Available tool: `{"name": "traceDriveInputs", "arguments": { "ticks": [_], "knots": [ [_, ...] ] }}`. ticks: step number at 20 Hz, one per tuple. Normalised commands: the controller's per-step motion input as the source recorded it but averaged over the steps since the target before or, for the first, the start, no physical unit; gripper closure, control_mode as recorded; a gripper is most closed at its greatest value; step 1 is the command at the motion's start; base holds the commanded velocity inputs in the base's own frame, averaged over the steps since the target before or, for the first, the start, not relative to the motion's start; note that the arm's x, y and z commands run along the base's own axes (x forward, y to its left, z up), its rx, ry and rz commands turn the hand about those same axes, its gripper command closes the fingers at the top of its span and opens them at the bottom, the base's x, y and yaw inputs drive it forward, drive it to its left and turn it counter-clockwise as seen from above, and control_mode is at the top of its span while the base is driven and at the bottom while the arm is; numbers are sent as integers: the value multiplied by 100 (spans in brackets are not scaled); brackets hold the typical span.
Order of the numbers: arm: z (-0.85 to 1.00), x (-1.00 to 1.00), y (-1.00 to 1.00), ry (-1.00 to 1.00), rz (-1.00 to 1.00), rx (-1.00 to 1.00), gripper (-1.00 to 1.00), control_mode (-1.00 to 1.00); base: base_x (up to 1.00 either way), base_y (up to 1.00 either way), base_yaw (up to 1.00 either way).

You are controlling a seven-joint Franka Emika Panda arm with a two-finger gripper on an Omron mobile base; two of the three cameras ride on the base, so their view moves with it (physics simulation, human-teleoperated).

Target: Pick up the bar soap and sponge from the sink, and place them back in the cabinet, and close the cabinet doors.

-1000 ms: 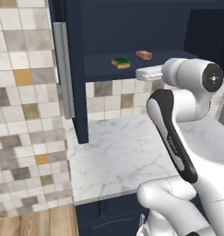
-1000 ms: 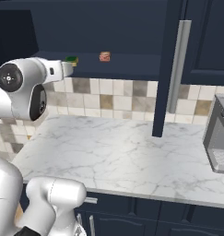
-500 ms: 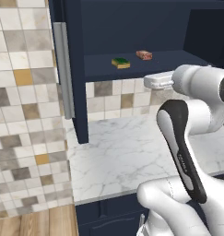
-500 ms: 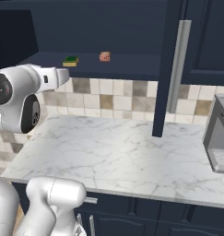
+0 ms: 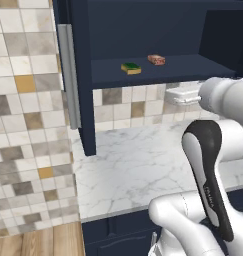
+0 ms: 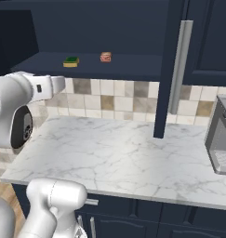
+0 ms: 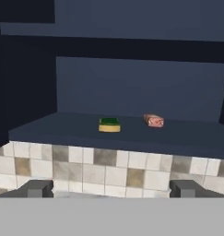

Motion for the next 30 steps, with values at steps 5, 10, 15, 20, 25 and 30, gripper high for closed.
{"name": "traceDriveInputs", "arguments": {
  "ticks": [5,10,15,20,25,30],
  "knots": [
    [5,-41,-14,0,0,5,-100,-100,0,0,0],
    [2,-33,-19,-1,0,6,-100,-100,0,0,0],
    [0,-24,-14,-11,0,-11,-100,-100,0,0,0],
    [11,-41,-33,-4,0,2,-100,-100,0,0,0],
    [5,-47,-15,0,0,12,-100,-100,0,0,0],
    [23,-33,-1,0,0,15,-100,-100,0,0,0]
  ]
}}
